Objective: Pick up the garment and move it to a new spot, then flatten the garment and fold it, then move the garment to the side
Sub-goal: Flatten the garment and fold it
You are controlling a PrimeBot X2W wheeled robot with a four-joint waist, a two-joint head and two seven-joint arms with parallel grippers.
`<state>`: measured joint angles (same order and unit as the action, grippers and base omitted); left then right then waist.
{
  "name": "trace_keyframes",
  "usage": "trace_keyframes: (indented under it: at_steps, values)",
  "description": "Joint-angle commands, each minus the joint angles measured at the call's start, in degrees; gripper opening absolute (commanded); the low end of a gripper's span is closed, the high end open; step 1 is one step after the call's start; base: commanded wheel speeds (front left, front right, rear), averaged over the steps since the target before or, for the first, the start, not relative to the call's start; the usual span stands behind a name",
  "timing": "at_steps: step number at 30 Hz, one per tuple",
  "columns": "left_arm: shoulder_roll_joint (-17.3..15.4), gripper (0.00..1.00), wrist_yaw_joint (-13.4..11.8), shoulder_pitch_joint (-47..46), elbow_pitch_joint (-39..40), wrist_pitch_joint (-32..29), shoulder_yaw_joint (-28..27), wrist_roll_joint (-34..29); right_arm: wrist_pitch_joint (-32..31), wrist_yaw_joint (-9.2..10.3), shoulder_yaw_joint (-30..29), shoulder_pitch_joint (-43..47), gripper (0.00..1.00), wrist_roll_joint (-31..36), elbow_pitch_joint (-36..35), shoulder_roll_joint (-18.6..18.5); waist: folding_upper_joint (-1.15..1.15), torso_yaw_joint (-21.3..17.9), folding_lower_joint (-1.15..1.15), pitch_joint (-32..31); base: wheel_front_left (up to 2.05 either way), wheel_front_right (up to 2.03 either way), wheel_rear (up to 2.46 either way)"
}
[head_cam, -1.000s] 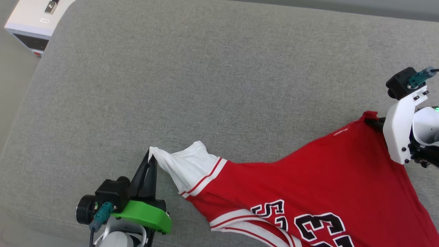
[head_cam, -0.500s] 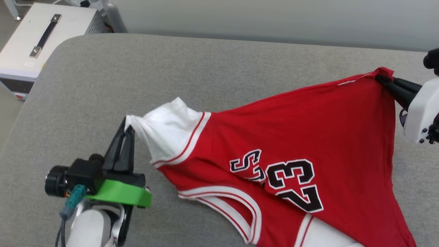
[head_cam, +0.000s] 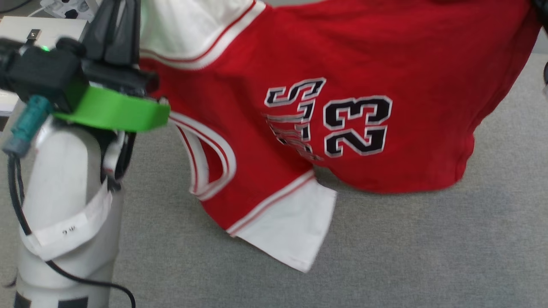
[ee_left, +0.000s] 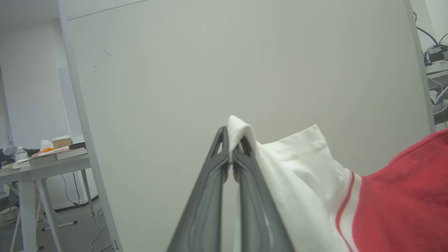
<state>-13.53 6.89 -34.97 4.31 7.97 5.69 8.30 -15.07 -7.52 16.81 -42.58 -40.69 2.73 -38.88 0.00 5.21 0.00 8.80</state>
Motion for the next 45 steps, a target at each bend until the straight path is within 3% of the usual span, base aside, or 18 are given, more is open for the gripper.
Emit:
trace_keyframes:
  at_steps: [1,6,12,19,25,34,40,45]
  values:
    - [-0.76,0.00,0.30,-4.09,-0.56,-0.36,0.31,0.41,0.21,0.03,-1.30,-2.47,0.00,1.61,-0.48,1.10,0.00,-0.49,0.00,3.84,0.00,0.00,0.00]
    - [-2.58,0.00,0.47,-18.33,-4.53,-1.00,2.31,0.90,-1.11,0.03,-4.30,-11.65,0.00,6.49,-0.58,4.25,0.00,-0.76,0.00,10.34,0.00,0.00,0.00]
    - [-4.40,0.00,0.55,-35.98,-11.49,-0.11,4.41,0.67,-2.54,0.03,-3.95,-26.92,0.00,10.65,3.02,6.62,0.00,-0.76,0.00,17.66,0.00,0.00,0.00]
    - [-5.50,0.00,0.58,-53.59,-20.73,1.99,5.72,0.55,-0.26,0.03,1.32,-45.92,0.00,14.29,13.75,7.97,0.00,-0.42,0.00,23.93,0.00,0.00,0.00]
    - [-6.48,0.00,0.58,-62.56,-27.44,4.04,6.23,0.05,4.03,0.03,4.13,-56.33,0.00,15.41,23.19,10.36,0.00,-0.47,0.00,26.56,0.00,0.00,0.00]
    - [-6.75,0.00,0.57,-61.53,-33.62,6.23,7.53,0.47,9.29,0.03,10.21,-57.93,0.00,12.47,32.00,11.69,0.00,0.04,0.00,27.49,0.00,0.00,0.00]
    - [-6.40,0.00,0.29,-53.93,-33.99,6.92,7.94,1.14,12.90,0.03,15.03,-52.14,0.00,8.43,34.70,11.00,0.00,0.23,0.00,25.57,0.00,0.00,0.00]
    - [-5.97,0.00,-0.39,-43.73,-29.52,7.00,7.28,1.91,14.87,0.03,19.82,-44.83,0.00,5.54,34.57,9.92,0.00,0.42,0.00,23.02,0.00,0.00,0.00]
